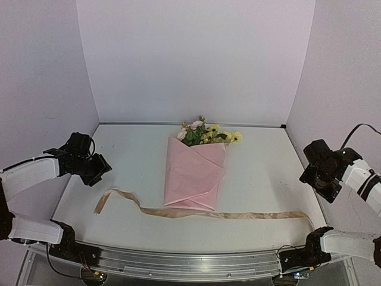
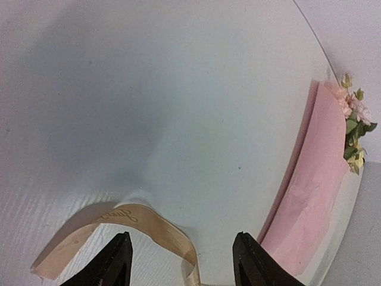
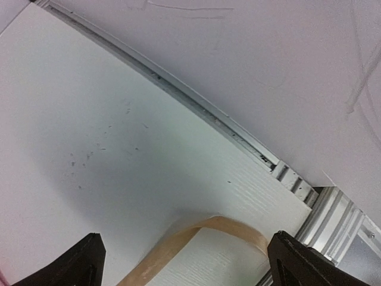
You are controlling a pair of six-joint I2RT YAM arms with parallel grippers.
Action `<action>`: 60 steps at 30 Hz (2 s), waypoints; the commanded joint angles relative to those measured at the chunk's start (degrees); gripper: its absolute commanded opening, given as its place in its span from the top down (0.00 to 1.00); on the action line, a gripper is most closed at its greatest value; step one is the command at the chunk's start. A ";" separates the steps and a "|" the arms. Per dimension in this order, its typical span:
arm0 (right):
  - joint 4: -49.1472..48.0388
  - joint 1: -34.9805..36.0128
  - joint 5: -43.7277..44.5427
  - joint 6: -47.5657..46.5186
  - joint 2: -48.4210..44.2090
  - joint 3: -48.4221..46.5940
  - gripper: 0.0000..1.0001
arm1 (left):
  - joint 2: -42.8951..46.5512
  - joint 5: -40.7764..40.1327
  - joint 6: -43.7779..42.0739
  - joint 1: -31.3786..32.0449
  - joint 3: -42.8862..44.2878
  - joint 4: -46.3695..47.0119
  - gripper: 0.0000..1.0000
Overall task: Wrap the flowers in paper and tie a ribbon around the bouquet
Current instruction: Adjust the left side of the ribbon at the center of the board.
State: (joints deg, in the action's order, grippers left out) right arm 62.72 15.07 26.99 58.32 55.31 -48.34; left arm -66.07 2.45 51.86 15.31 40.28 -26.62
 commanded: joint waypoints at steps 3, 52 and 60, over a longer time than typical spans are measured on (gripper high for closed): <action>-9.68 -0.02 -11.58 -5.45 0.48 -0.16 0.02 | -4.50 7.15 12.34 7.49 -4.40 12.16 0.48; -36.88 14.90 -27.63 -8.64 13.23 4.24 0.02 | -11.64 -25.94 13.11 11.23 3.85 -11.23 0.38; -54.14 19.21 -39.91 -11.10 23.63 2.67 0.02 | -9.24 -9.10 0.52 13.14 10.45 -3.17 0.26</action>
State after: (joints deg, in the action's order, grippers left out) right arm 20.73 32.44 -5.53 49.21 73.19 -43.81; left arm -77.21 -16.59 60.58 27.15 45.44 -35.99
